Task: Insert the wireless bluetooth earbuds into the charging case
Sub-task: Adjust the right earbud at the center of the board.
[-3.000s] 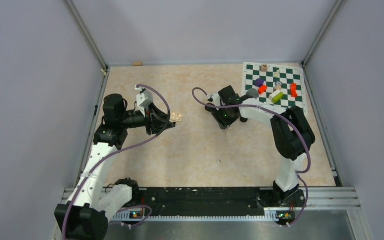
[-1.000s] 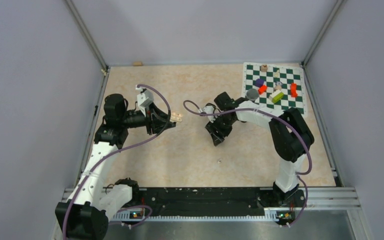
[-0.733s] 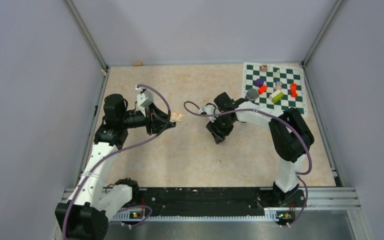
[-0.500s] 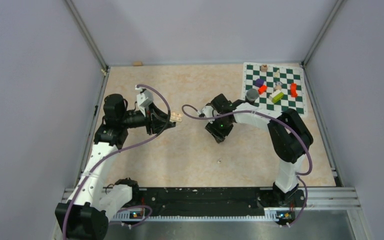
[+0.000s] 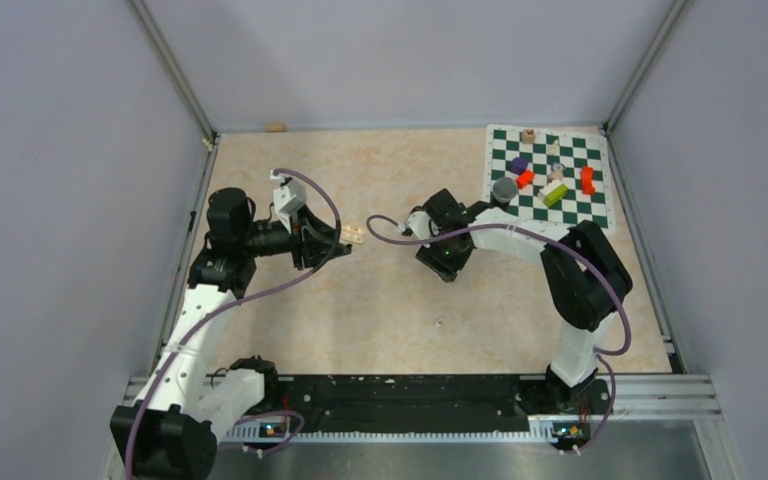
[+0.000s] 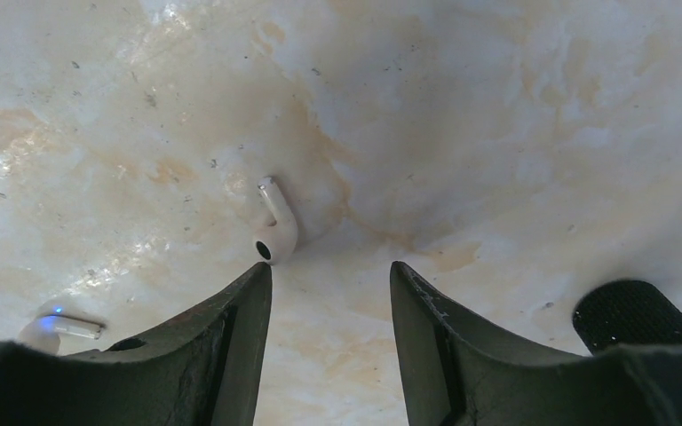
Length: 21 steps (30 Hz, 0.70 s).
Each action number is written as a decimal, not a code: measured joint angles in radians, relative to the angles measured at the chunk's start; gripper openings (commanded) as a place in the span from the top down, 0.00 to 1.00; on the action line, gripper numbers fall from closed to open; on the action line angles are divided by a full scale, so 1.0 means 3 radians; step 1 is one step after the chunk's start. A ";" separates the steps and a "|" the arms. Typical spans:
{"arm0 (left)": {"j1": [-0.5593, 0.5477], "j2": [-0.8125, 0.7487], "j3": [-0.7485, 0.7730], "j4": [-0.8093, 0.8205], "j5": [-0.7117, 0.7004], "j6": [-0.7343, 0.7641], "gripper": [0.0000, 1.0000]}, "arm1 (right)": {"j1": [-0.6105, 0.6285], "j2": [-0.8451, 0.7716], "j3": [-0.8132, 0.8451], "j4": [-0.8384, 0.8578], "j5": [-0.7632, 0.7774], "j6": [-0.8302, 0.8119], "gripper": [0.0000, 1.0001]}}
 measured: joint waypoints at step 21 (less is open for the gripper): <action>0.0001 0.0000 0.0000 0.0013 0.0014 -0.0020 1.00 | -0.0106 -0.0248 -0.0006 0.0093 -0.0108 -0.0020 0.52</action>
